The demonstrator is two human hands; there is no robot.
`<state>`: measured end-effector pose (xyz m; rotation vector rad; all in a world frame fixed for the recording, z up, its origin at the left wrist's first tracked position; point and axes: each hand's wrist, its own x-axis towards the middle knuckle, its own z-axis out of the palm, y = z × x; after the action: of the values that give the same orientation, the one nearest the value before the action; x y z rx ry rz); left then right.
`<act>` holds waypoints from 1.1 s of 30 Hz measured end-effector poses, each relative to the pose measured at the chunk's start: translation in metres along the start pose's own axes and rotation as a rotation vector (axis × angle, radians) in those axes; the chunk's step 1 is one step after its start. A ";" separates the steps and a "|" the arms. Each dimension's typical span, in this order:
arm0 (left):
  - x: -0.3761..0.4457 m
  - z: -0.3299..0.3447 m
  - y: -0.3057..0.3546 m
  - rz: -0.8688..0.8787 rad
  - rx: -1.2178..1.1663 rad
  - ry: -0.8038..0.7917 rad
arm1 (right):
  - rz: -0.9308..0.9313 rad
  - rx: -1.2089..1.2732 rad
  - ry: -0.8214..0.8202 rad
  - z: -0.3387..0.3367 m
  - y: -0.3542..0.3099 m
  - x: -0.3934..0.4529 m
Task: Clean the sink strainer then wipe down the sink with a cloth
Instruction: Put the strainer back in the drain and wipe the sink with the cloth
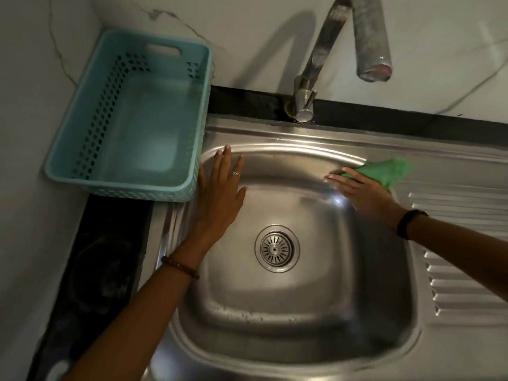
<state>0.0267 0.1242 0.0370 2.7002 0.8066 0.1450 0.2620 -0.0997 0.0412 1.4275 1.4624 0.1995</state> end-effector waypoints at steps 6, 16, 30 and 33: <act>0.001 -0.007 0.009 0.021 0.036 -0.021 | 0.023 0.208 -0.185 0.001 -0.008 -0.045; -0.016 0.004 0.027 0.046 0.086 -0.082 | -0.010 0.006 0.025 0.007 0.010 -0.013; -0.190 0.008 0.070 0.083 -0.181 -0.954 | -0.282 0.371 -0.376 -0.013 -0.065 -0.108; -0.198 -0.001 0.069 0.118 -0.072 -1.003 | -0.260 0.334 -0.392 -0.014 -0.059 -0.094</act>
<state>-0.1034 -0.0384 0.0597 2.2809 0.3050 -1.0350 0.1911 -0.1852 0.0558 1.4187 1.3725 -0.4828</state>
